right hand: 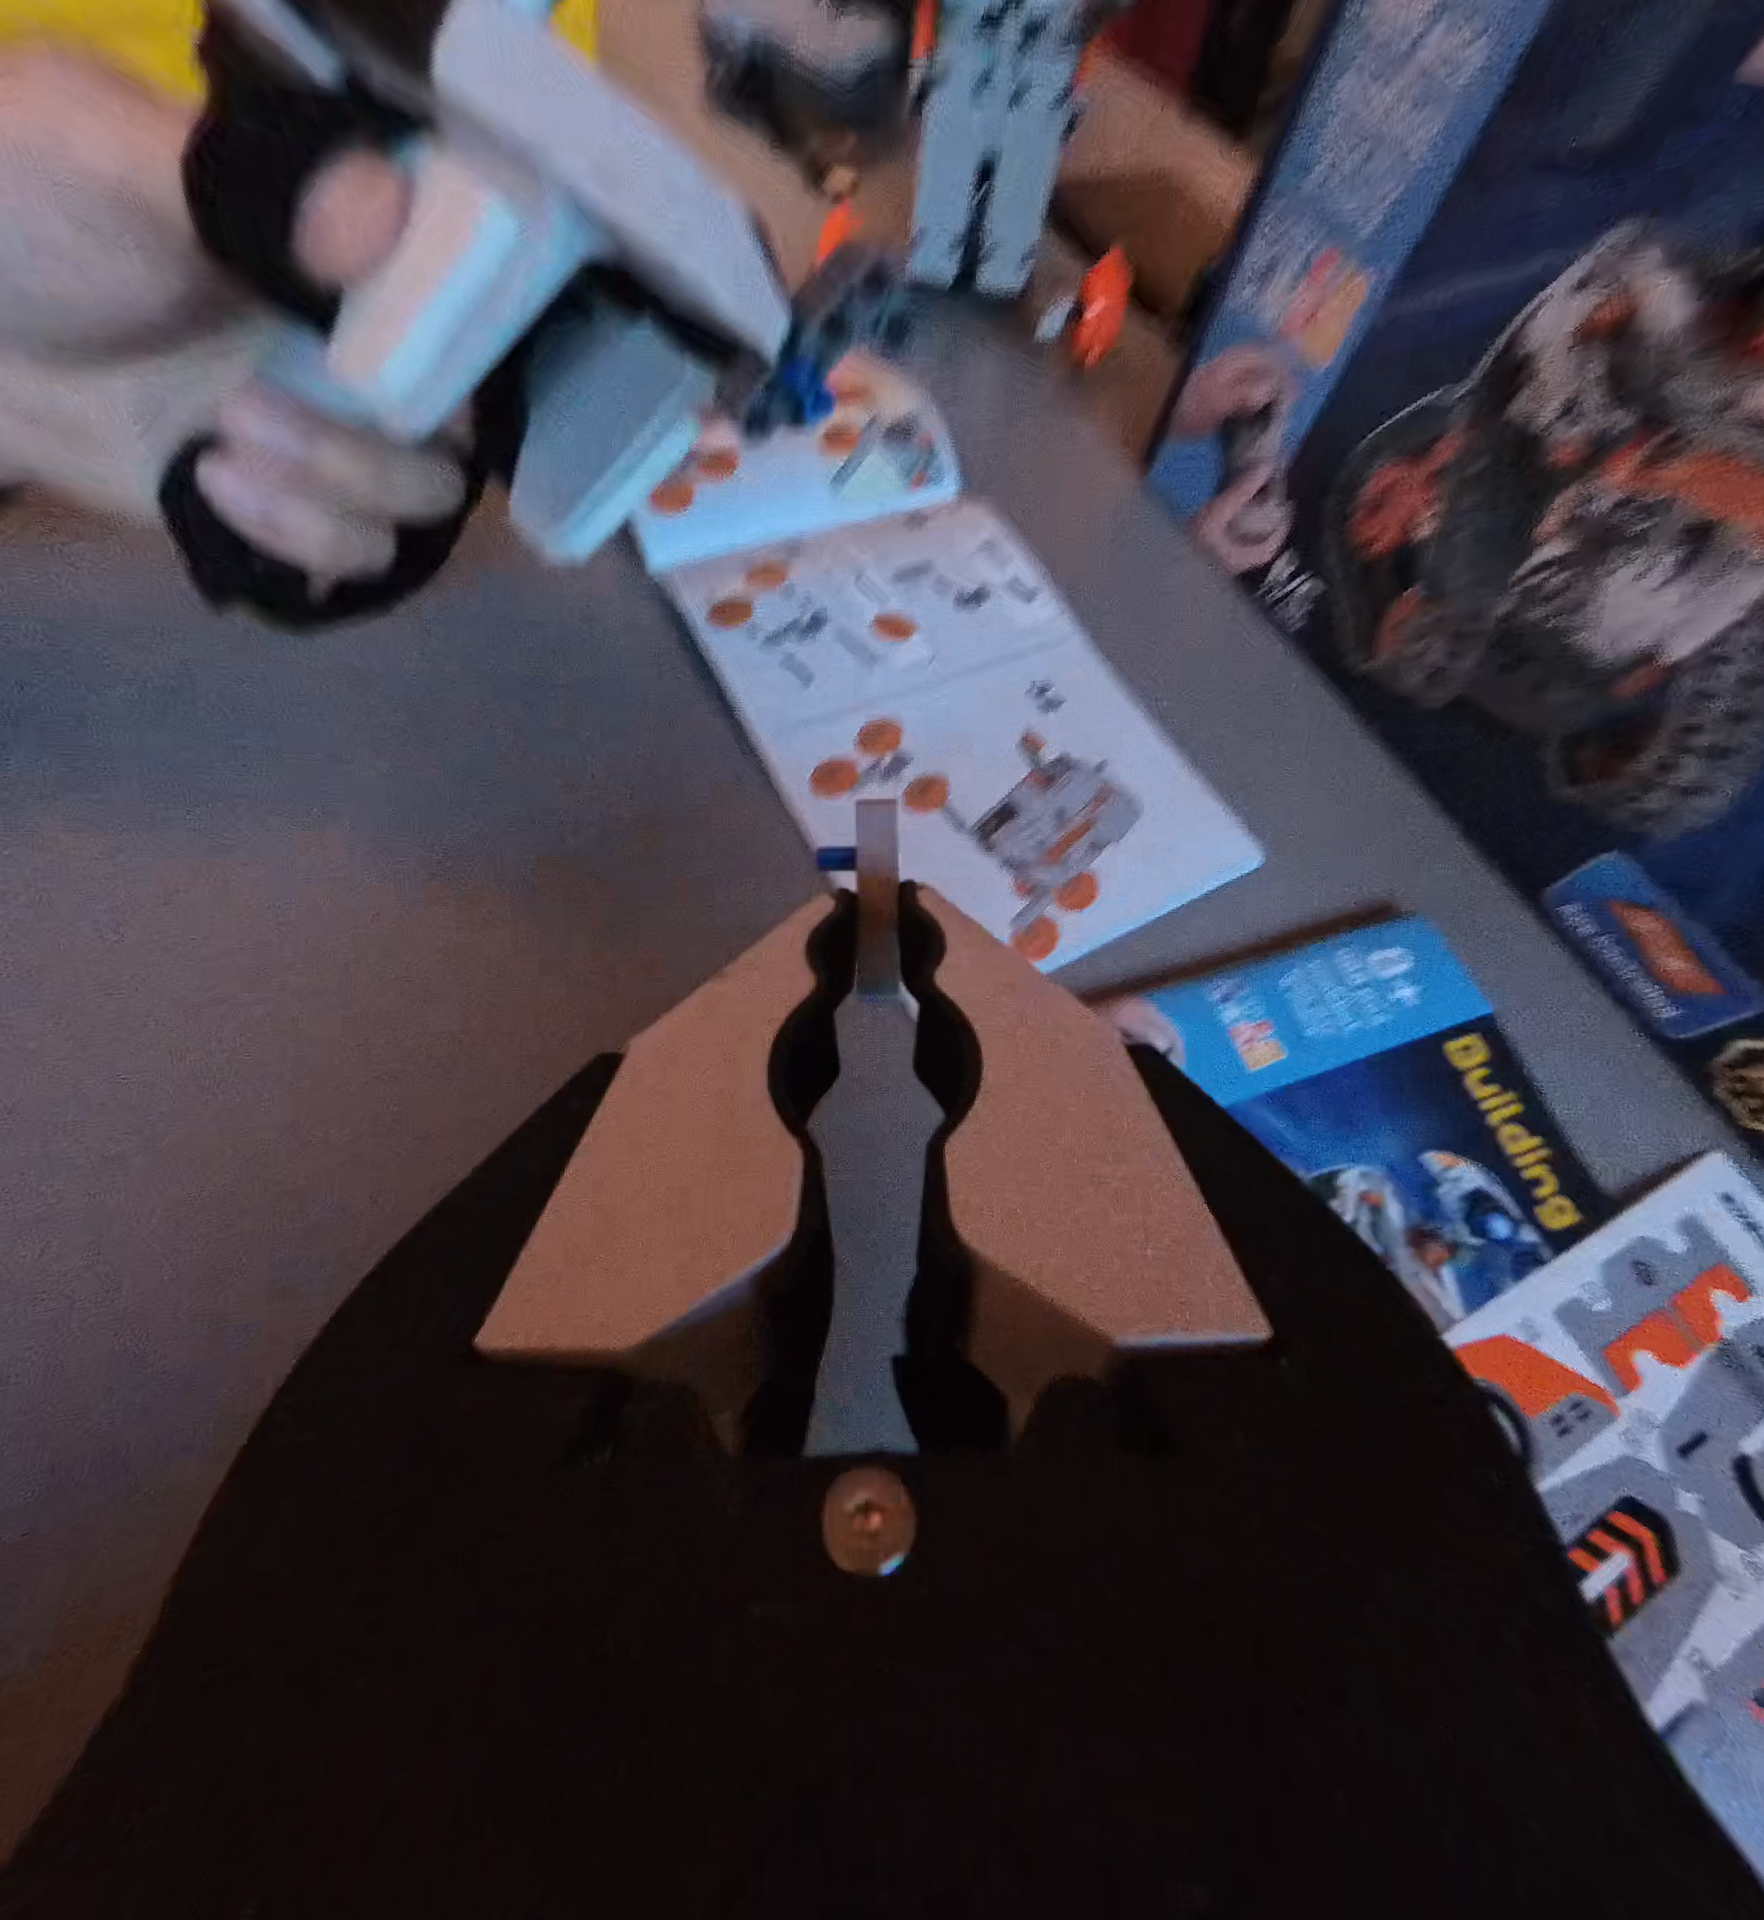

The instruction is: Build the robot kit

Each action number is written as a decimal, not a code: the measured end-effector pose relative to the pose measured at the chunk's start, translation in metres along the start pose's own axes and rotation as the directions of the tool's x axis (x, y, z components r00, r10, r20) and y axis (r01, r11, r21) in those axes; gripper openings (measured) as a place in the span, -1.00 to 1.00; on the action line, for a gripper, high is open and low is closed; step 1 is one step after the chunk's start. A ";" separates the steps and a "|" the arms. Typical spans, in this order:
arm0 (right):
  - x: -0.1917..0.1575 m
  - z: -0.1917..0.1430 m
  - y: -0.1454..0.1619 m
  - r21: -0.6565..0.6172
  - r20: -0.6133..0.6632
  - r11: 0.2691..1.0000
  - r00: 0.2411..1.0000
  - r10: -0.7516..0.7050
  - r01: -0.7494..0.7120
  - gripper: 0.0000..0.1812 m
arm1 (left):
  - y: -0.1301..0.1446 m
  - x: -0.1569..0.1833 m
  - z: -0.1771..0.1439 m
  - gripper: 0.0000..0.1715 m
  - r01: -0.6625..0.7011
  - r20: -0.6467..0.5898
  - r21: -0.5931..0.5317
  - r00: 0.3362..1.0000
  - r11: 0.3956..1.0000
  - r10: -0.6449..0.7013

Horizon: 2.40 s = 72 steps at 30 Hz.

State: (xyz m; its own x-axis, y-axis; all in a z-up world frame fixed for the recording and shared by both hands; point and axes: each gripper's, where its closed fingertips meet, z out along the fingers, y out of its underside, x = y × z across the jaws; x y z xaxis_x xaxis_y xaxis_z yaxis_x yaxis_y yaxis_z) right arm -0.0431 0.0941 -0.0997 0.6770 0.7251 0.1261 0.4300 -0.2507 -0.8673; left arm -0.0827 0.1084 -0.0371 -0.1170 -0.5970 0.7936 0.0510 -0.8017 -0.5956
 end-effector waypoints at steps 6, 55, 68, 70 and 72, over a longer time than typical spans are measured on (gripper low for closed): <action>0.041 0.004 -0.071 0.282 -0.295 0.952 0.933 0.204 -0.119 -0.94 | -0.041 -0.004 -0.004 -0.95 -0.054 0.016 0.290 0.999 0.955 0.052; 0.028 -0.045 -0.108 0.362 -0.613 0.904 0.789 0.046 0.228 -0.94 | -0.043 0.044 0.035 -0.95 -0.270 -0.076 0.526 0.930 0.807 0.360; 0.032 -0.043 -0.106 0.334 -0.637 0.908 0.771 0.019 0.254 -0.94 | -0.043 0.039 0.036 -0.95 -0.298 -0.033 0.519 0.930 0.801 0.367; 0.031 -0.040 -0.105 0.353 -0.611 0.906 0.791 0.034 0.234 -0.93 | -0.045 0.037 0.034 -0.95 -0.284 -0.032 0.526 0.935 0.802 0.353; 0.033 -0.037 -0.102 0.355 -0.601 0.910 0.798 0.047 0.213 -0.93 | -0.045 0.034 0.035 -0.96 -0.269 -0.035 0.521 0.941 0.810 0.336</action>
State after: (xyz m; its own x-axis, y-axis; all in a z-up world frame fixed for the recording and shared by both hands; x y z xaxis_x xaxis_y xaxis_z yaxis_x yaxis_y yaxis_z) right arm -0.0423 0.1197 0.0107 0.9195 0.1811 0.3490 0.3240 0.1537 -0.9335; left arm -0.0548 0.1226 0.0210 -0.1278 -0.8301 0.5427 0.5898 -0.5036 -0.6313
